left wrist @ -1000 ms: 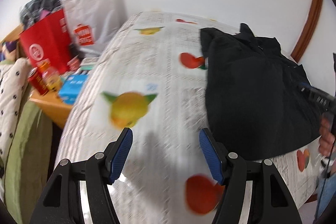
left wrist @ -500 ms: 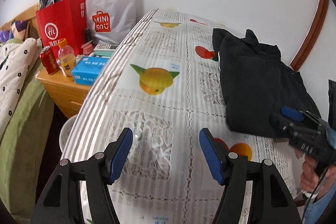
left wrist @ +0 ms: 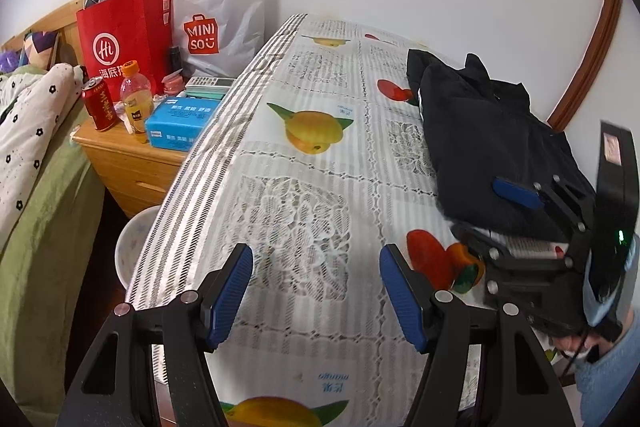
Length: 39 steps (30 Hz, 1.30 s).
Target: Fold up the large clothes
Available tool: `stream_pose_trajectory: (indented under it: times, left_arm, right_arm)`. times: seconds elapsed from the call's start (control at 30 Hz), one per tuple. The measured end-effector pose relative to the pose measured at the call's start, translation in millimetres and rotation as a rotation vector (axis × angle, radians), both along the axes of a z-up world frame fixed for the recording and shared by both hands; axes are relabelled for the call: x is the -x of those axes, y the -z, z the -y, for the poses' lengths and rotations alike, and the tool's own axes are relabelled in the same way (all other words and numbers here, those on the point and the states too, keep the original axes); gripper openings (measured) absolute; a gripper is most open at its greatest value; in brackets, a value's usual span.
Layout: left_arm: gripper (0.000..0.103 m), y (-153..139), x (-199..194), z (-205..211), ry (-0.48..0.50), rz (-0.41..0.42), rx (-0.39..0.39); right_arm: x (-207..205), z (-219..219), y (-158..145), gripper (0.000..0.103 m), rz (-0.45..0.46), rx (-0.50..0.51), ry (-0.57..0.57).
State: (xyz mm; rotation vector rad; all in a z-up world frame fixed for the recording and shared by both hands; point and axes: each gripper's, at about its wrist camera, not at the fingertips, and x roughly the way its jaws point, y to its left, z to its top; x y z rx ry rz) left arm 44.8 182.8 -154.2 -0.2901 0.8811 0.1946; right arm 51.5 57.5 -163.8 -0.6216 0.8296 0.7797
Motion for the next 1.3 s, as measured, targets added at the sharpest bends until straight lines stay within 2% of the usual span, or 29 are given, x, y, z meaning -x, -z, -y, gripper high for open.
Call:
stream_pose_trajectory:
  times: [0.1, 0.17, 0.2, 0.27, 0.37, 0.47, 0.57, 0.67, 0.73, 0.83, 0.93, 1.1, 1.23, 1.3]
  left_arm:
    - [0.064, 2, -1, 2, 0.002, -0.008, -0.005]
    - [0.064, 3, -2, 5, 0.004, -0.009, -0.004]
    - [0.064, 4, -4, 7, 0.008, -0.010, -0.002]
    - [0.064, 4, -9, 12, 0.018, -0.011, -0.001]
    - [0.064, 1, -17, 22, 0.037, -0.014, -0.014]
    - [0.064, -7, -26, 35, 0.060, -0.005, -0.034]
    - [0.064, -15, -35, 48, 0.087, 0.012, -0.040]
    - [0.064, -23, -50, 63, 0.125, 0.029, -0.059]
    - [0.064, -29, -60, 75, 0.154, 0.048, -0.068]
    - [0.064, -35, -74, 95, 0.198, 0.066, -0.061]
    - [0.064, -38, -86, 118, 0.251, 0.091, -0.040]
    - [0.064, -26, -105, 164, 0.348, 0.068, 0.005]
    - [0.064, -20, -115, 198, 0.428, 0.038, -0.009]
    - [0.064, -16, -120, 213, 0.461, 0.027, -0.024]
  right_arm:
    - [-9, -8, 0, 0.048, -0.030, -0.004, 0.024]
    - [-14, -11, 1, 0.026, -0.032, 0.000, 0.054]
    - [-15, -14, 2, 0.019, -0.018, 0.006, 0.067]
    - [-20, -16, 3, 0.015, -0.028, -0.011, 0.091]
    - [-35, -3, -12, 0.010, -0.096, -0.118, 0.130]
    - [-49, 24, -47, 0.008, -0.075, -0.256, 0.189]
    - [-70, 69, -77, 0.007, -0.060, -0.408, 0.299]
    - [-91, 130, -84, 0.007, -0.065, -0.528, 0.471]
    - [-101, 166, -78, 0.007, -0.055, -0.550, 0.577]
    - [-114, 214, -63, 0.007, -0.085, -0.556, 0.705]
    - [-120, 244, -42, 0.007, -0.121, -0.498, 0.780]
    - [-110, 266, -11, 0.017, -0.140, -0.350, 0.829]
    - [-90, 291, -12, 0.022, -0.107, -0.315, 0.842]
    - [-85, 304, -16, 0.029, -0.070, -0.294, 0.842]
